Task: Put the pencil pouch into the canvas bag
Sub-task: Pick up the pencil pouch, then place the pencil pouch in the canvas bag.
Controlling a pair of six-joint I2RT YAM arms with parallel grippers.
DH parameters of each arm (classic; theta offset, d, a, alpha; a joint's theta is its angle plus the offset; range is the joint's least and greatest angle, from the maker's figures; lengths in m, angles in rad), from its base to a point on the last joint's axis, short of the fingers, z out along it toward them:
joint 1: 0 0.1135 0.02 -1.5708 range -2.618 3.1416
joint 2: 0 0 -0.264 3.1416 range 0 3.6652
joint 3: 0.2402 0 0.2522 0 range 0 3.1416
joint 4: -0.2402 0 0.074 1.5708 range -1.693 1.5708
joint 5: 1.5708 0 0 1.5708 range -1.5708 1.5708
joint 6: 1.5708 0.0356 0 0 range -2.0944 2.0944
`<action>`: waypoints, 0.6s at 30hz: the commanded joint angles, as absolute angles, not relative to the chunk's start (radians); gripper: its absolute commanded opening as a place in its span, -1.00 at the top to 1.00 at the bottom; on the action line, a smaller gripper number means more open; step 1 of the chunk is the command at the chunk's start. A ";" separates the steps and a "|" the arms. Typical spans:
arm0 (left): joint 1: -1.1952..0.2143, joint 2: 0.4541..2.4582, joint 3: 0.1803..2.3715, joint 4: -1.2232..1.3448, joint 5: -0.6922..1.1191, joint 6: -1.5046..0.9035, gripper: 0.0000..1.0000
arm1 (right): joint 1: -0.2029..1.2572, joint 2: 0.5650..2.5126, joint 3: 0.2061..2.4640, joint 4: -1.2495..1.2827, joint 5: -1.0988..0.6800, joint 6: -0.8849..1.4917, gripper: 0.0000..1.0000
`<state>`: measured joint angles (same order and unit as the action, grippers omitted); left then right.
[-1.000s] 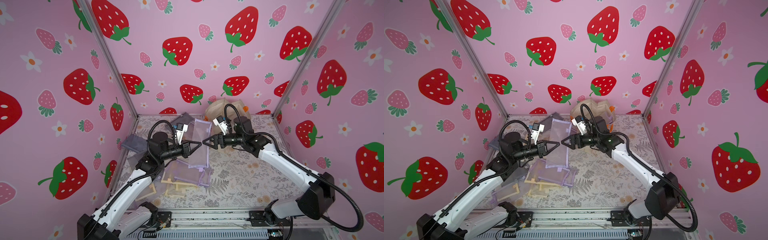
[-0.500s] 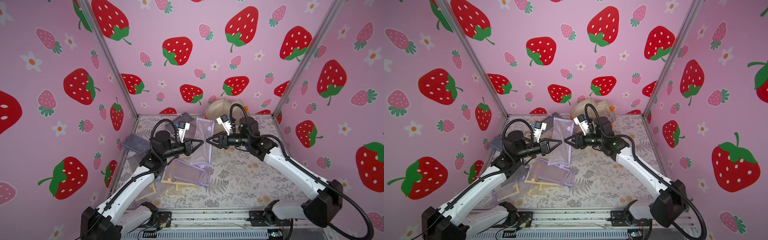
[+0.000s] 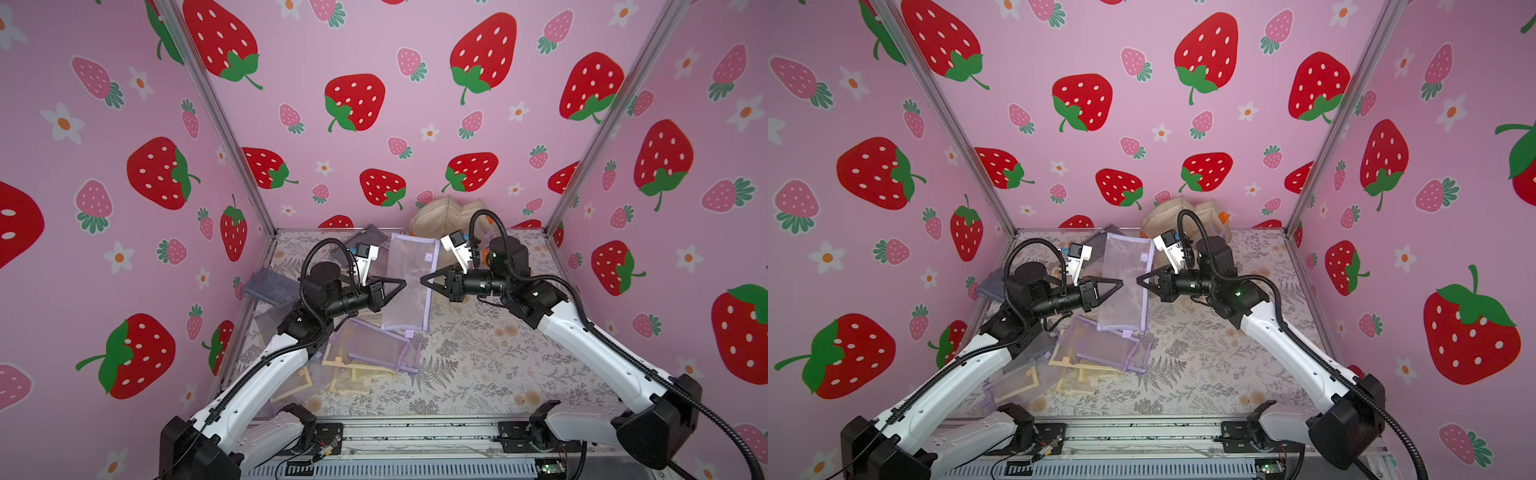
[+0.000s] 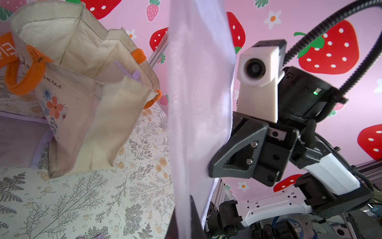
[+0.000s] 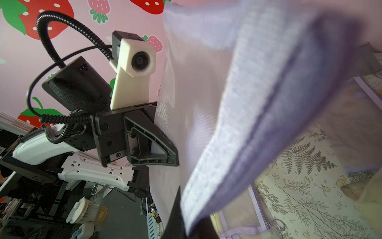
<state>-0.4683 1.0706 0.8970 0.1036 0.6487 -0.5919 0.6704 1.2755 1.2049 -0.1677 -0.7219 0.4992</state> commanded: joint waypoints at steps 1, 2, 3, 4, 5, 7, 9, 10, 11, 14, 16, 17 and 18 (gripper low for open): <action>-0.465 1.072 0.930 0.017 0.570 -0.536 0.57 | 0.623 1.253 1.245 -0.211 -0.687 0.485 1.00; -0.464 1.076 0.930 0.008 0.559 -0.529 0.48 | 0.615 1.249 1.246 -0.213 -0.682 0.488 1.00; -0.464 1.079 0.930 -0.001 0.548 -0.522 0.40 | 0.608 1.243 1.246 -0.218 -0.674 0.487 1.00; -0.465 1.083 0.930 -0.011 0.536 -0.517 0.32 | 0.602 1.236 1.248 -0.226 -0.662 0.483 1.00; -0.465 1.083 0.930 -0.022 0.523 -0.513 0.23 | 0.599 1.231 1.252 -0.235 -0.654 0.477 1.00; -0.465 1.083 0.930 -0.048 0.495 -0.500 -0.03 | 0.592 1.223 1.269 -0.269 -0.618 0.456 1.00; -0.465 1.080 0.929 -0.073 0.464 -0.488 -0.33 | 0.583 1.220 1.290 -0.297 -0.594 0.440 1.00; -0.466 1.077 0.927 -0.089 0.446 -0.482 -0.48 | 0.576 1.222 1.304 -0.312 -0.587 0.433 1.00; -0.466 1.076 0.928 -0.099 0.428 -0.475 -0.58 | 0.570 1.223 1.320 -0.323 -0.580 0.429 1.00; -0.465 1.071 0.922 -0.140 0.378 -0.458 -0.80 | 0.543 1.229 1.371 -0.355 -0.566 0.422 1.00; -0.465 1.068 0.918 -0.167 0.343 -0.448 -0.85 | 0.521 1.229 1.408 -0.362 -0.567 0.423 1.00; -0.464 1.065 0.913 -0.171 0.333 -0.446 -0.87 | 0.511 1.229 1.422 -0.362 -0.565 0.425 1.00; -0.465 1.064 0.906 -0.172 0.319 -0.446 -0.88 | 0.499 1.231 1.438 -0.364 -0.557 0.424 1.00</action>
<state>-0.4664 1.0809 0.8993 -0.1337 0.3897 -0.4770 0.5236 1.2533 1.3865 -0.3405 -0.5812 0.4450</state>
